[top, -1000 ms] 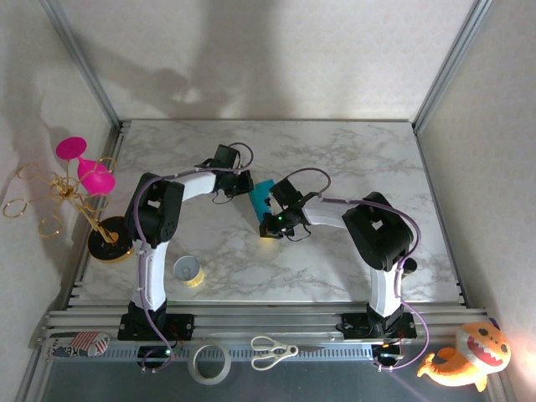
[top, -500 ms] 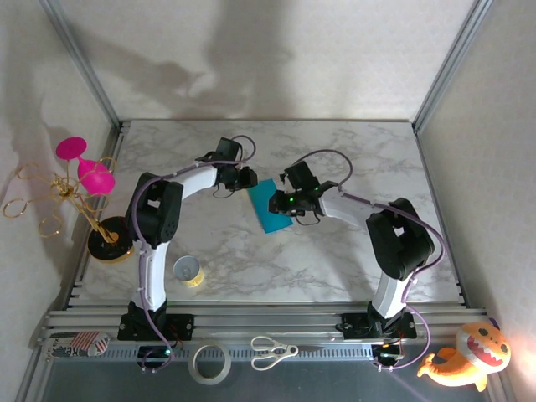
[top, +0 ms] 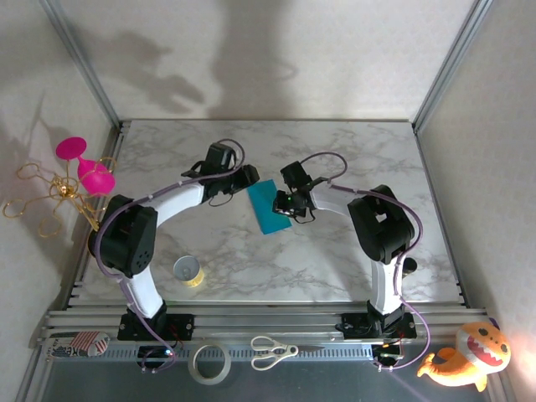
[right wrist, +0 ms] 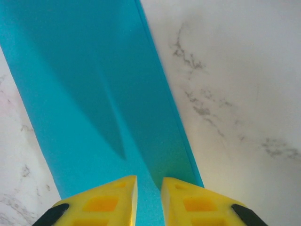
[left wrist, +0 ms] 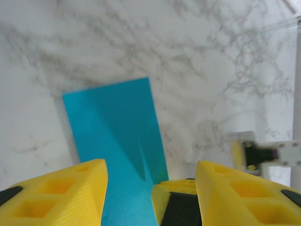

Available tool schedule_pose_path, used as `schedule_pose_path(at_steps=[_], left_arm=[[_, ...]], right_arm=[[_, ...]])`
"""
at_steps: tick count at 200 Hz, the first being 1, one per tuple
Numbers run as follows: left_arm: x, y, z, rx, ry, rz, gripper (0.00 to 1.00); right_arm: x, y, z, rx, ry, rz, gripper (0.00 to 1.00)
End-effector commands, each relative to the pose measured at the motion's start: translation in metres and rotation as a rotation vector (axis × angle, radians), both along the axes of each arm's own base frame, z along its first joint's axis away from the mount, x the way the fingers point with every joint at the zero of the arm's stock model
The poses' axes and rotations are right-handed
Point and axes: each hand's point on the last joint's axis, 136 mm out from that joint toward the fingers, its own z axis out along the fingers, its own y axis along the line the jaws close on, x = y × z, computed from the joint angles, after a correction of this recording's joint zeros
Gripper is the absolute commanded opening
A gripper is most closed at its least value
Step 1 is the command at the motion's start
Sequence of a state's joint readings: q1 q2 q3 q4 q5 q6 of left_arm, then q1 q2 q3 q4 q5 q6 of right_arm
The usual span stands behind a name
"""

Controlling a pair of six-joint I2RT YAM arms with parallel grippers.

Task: Fold a paper plane with a square sheet of paper (pick it up from the middle)
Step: Fold the triangle a second time at the center of the table.

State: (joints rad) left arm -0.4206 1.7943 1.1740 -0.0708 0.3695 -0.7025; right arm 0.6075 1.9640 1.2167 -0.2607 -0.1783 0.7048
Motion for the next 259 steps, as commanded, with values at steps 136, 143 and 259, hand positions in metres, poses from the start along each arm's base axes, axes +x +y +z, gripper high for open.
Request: schedule_pose_path(at_steps=[136,143,259], left_arm=[[-0.016,-0.038,-0.083,-0.003,0.152,-0.046,0.29],[-0.017,-0.036,-0.087,0.006,0.160,-0.041,0.29],[-0.032,-0.026,-0.111,0.047,0.211,-0.040,0.27]], right_arm=[[-0.051,-0.032,0.044,0.149,-0.017,-0.095,0.44],[-0.054,-0.033,0.041,0.145,-0.008,-0.087,0.44],[-0.076,-0.025,0.013,0.167,0.133,-0.039,0.39]])
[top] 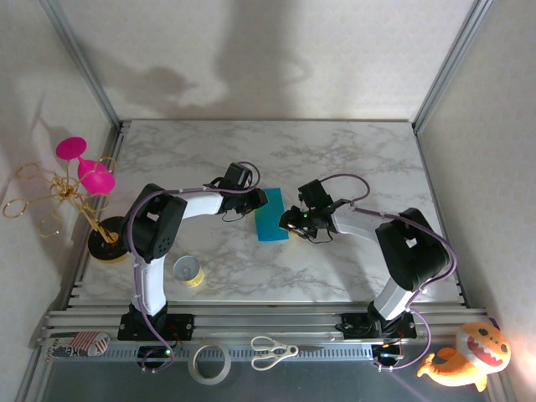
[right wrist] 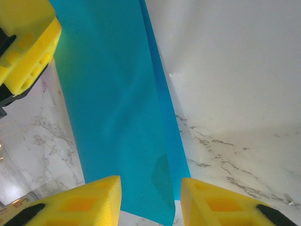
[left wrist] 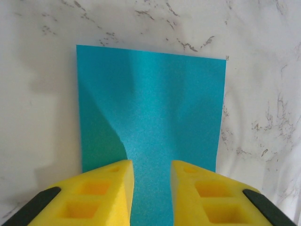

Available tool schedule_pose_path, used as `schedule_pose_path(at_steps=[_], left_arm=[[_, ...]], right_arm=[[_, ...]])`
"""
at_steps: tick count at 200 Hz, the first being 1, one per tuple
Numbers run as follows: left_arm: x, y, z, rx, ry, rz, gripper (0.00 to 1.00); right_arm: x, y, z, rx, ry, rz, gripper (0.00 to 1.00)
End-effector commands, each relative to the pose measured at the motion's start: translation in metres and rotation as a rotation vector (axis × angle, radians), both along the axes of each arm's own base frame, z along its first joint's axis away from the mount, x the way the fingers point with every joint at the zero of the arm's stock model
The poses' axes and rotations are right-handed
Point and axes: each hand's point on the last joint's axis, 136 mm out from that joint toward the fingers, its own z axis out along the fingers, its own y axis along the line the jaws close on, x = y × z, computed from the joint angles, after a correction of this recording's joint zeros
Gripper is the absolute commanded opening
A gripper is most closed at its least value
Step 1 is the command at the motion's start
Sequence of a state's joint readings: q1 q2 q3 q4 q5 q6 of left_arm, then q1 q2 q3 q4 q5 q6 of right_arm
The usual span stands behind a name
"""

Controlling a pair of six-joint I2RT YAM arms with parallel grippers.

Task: Fold a paper plane with a square sheet of paper (pick it up from the middle)
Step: Fold the triangle a second time at the center of the table.

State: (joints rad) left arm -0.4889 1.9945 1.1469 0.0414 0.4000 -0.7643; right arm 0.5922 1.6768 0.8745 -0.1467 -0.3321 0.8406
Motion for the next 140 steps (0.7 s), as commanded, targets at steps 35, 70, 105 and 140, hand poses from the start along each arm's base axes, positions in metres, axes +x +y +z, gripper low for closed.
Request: schedule_pose_path(at_steps=[35,70,105,140], left_arm=[[-0.015,0.008,-0.027,0.048,0.066,-0.001,0.27],[-0.014,0.007,-0.024,0.044,0.059,-0.002,0.27],[-0.014,0.007,-0.023,0.048,0.057,-0.007,0.27],[-0.011,0.004,-0.019,0.038,0.048,-0.012,0.27]], right_arm=[[-0.012,0.009,-0.003,0.055,0.057,0.044,0.31],[-0.012,0.008,-0.001,0.069,0.057,0.026,0.24],[-0.011,0.001,-0.005,0.035,0.058,-0.008,0.19],[-0.009,-0.002,-0.002,0.024,0.042,-0.030,0.16]])
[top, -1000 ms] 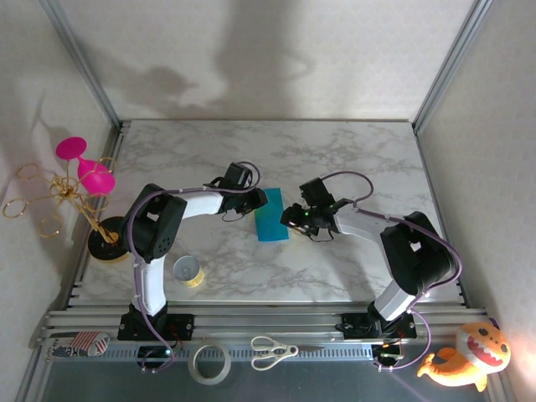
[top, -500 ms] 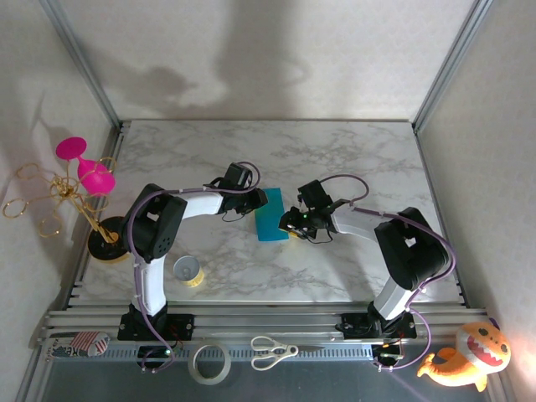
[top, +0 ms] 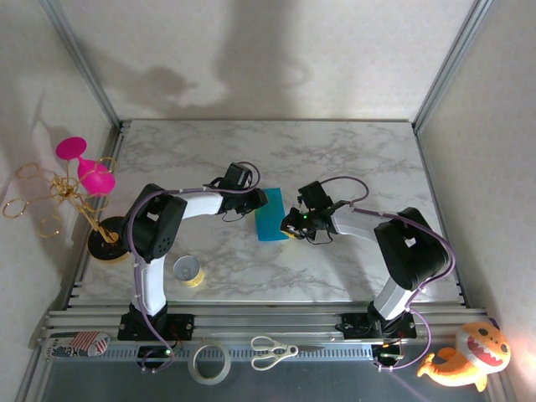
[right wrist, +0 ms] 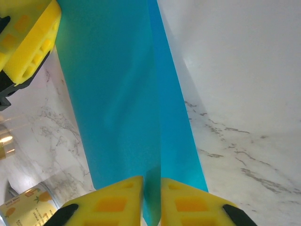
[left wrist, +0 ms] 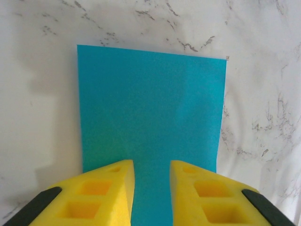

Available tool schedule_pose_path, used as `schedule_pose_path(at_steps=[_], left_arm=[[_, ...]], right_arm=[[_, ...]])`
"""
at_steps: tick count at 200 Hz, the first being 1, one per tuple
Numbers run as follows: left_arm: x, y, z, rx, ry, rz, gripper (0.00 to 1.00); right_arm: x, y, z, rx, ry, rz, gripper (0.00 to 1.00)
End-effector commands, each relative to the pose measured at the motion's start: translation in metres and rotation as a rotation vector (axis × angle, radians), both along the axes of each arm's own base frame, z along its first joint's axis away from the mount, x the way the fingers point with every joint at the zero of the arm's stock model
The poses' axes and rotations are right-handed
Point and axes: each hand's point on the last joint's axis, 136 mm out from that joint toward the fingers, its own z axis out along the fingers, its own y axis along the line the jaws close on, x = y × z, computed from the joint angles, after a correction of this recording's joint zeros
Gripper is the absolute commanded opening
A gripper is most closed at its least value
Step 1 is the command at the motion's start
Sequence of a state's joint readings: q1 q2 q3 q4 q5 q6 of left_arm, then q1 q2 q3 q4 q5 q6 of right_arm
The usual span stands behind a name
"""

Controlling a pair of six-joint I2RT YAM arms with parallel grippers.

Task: Fold a paper plane with a square sheet of paper (pick it up from the middle)
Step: Fold the triangle a second time at the center of the table.

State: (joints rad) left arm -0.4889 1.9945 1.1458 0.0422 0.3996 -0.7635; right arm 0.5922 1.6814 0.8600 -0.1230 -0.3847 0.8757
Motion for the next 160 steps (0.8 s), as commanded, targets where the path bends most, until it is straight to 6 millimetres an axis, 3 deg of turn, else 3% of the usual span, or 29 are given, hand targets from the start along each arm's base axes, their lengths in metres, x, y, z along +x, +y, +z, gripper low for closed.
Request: schedule_pose_path(at_steps=[1,22,48,66,130,160], left_arm=[[-0.011,0.004,-0.018,0.037,0.047,-0.013,0.27],[-0.006,-0.001,-0.007,0.025,0.026,-0.025,0.28],[0.008,-0.009,0.034,-0.025,-0.061,-0.028,0.36],[0.016,-0.007,0.049,-0.017,-0.099,-0.008,0.39],[0.013,0.002,0.002,0.071,-0.011,-0.009,0.28],[0.010,0.003,-0.012,0.085,0.019,-0.019,0.25]], right_arm=[[-0.003,-0.008,-0.001,-0.022,0.002,-0.029,0.15],[-0.003,-0.009,-0.001,-0.024,0.003,-0.032,0.08],[-0.006,-0.014,-0.005,-0.050,0.011,-0.036,0.02],[-0.009,-0.017,-0.006,-0.063,0.018,-0.036,0.01],[-0.008,-0.015,-0.004,-0.058,0.012,-0.024,0.00],[-0.003,0.000,0.008,0.001,-0.035,0.025,0.00]])
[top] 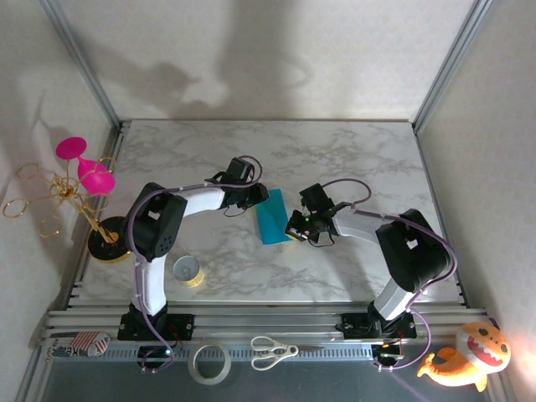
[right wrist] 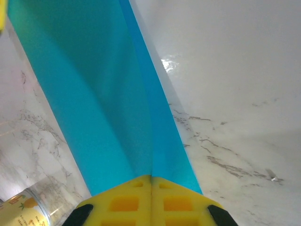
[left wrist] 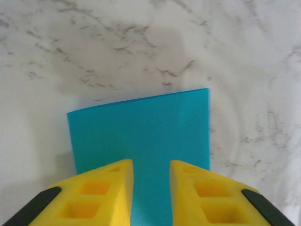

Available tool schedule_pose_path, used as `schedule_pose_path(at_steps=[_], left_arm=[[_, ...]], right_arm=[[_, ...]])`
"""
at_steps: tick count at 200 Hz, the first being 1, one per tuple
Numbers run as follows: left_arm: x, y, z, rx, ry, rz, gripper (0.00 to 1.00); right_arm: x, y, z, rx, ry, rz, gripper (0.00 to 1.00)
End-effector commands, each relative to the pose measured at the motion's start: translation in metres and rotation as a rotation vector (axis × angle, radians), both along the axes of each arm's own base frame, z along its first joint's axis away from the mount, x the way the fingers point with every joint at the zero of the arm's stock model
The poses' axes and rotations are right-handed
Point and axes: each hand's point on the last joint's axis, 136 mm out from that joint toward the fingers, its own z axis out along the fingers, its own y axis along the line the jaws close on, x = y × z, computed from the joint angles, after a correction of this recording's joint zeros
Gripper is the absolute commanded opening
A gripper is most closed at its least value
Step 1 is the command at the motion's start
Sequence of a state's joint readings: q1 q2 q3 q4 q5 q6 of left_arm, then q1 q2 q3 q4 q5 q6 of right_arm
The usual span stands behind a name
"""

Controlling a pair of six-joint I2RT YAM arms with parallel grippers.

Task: Fold a paper plane with a square sheet of paper (pick it up from the middle)
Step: Fold the triangle a second time at the center of the table.

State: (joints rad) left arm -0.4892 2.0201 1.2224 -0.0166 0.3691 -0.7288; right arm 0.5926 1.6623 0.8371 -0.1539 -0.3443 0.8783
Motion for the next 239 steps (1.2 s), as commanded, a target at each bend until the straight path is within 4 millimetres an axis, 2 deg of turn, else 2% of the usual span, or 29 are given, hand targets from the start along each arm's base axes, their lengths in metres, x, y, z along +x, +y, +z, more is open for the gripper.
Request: schedule_pose_path(at_steps=[1,53,98,164,239], left_arm=[[-0.004,0.005,-0.018,0.047,0.043,-0.011,0.25],[-0.010,0.006,-0.028,0.058,0.062,-0.022,0.24],[-0.011,0.006,-0.027,0.055,0.058,-0.026,0.24],[-0.011,0.005,-0.024,0.049,0.055,-0.028,0.24],[-0.012,0.004,-0.027,0.043,0.060,-0.030,0.24]], right_arm=[[0.003,0.012,0.015,0.050,-0.048,0.049,0.01],[0.015,0.044,0.029,0.104,-0.122,0.141,0.01],[0.032,0.063,0.025,0.122,-0.144,0.142,0.01],[0.049,0.070,0.016,0.107,-0.169,0.115,0.00],[0.045,0.075,0.003,0.083,-0.148,0.163,0.01]])
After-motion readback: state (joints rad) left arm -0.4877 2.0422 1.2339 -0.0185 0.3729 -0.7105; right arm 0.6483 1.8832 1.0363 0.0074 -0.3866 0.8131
